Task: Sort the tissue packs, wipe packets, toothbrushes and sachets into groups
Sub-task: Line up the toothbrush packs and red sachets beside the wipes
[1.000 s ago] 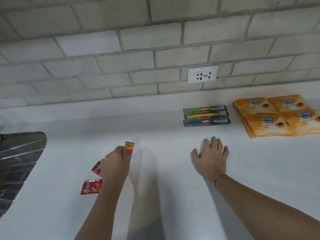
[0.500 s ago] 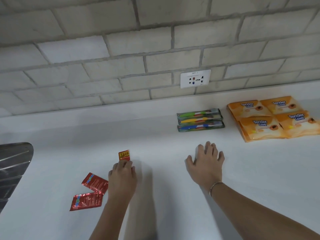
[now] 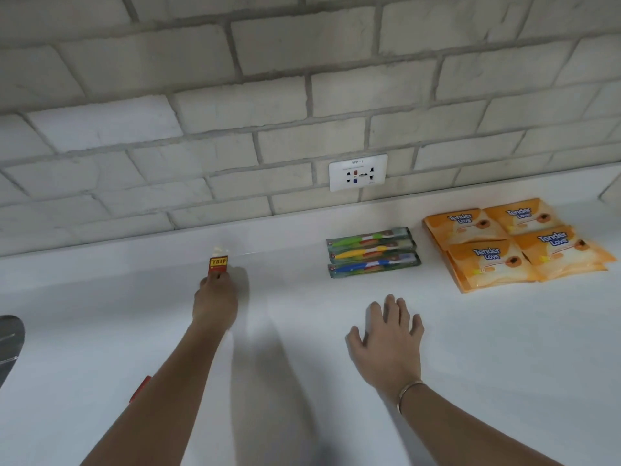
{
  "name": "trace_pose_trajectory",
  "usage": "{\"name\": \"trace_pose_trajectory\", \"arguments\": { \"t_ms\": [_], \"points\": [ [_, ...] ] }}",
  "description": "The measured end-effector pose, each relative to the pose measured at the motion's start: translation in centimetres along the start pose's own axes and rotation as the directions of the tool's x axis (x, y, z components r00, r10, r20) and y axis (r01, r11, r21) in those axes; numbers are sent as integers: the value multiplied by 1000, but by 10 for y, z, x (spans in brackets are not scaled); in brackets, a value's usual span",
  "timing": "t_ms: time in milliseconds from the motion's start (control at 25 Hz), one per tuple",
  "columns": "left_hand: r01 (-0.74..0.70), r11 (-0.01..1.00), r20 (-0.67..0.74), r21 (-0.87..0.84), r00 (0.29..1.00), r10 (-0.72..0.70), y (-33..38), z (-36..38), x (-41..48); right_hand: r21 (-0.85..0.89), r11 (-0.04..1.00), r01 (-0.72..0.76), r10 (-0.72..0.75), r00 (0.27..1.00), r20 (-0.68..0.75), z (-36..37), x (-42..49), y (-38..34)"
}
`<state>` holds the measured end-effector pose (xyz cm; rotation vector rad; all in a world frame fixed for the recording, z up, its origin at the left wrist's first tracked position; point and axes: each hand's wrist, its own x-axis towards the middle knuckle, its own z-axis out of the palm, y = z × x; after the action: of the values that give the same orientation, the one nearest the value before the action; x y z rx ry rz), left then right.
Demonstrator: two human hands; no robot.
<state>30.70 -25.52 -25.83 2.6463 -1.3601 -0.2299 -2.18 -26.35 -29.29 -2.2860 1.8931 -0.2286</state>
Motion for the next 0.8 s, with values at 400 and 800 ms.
{"name": "trace_pose_trajectory", "arguments": {
  "t_ms": [400,800],
  "points": [
    [-98,994,26,45,995,97,37,15,3,5,1000,-11,11,1000,12,-1,2,1],
    [-139,989,-115,44,983,143,12,10,-39,9,1000,-10,9,999,45,-5,4,3]
  ]
}}
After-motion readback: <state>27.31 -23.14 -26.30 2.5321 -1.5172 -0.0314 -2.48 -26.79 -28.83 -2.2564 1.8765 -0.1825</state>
